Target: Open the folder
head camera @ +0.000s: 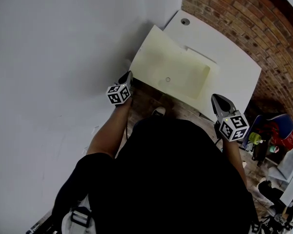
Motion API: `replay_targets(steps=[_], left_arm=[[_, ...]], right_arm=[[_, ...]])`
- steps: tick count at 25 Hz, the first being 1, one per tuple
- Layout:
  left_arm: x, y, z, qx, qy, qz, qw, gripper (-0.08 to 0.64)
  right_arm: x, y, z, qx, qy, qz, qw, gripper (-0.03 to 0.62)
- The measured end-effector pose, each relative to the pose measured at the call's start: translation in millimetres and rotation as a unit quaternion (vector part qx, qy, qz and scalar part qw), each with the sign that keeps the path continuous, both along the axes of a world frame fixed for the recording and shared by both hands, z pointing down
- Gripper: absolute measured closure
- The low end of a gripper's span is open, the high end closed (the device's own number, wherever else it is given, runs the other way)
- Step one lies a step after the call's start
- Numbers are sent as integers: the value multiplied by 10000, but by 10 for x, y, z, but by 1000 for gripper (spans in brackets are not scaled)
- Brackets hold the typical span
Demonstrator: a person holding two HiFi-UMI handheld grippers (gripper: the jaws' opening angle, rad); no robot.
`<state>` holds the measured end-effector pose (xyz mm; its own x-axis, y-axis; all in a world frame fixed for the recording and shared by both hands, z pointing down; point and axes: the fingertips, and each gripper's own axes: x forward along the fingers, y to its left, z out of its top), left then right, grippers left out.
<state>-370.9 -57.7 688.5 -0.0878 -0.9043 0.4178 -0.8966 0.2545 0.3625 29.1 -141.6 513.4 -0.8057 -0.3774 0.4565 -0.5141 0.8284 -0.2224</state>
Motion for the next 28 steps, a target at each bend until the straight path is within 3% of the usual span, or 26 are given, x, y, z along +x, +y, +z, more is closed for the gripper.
replay_targets(steps=[20,28], left_arm=[[-349,-98,447,-480,131,128,9987,551],[-408,-100,603,-557,419,-25,9976,551]], right_arm=[[76,-88,33,-15,170,340,9993,591],[23,-101,79,-60,184,347,9992,591]])
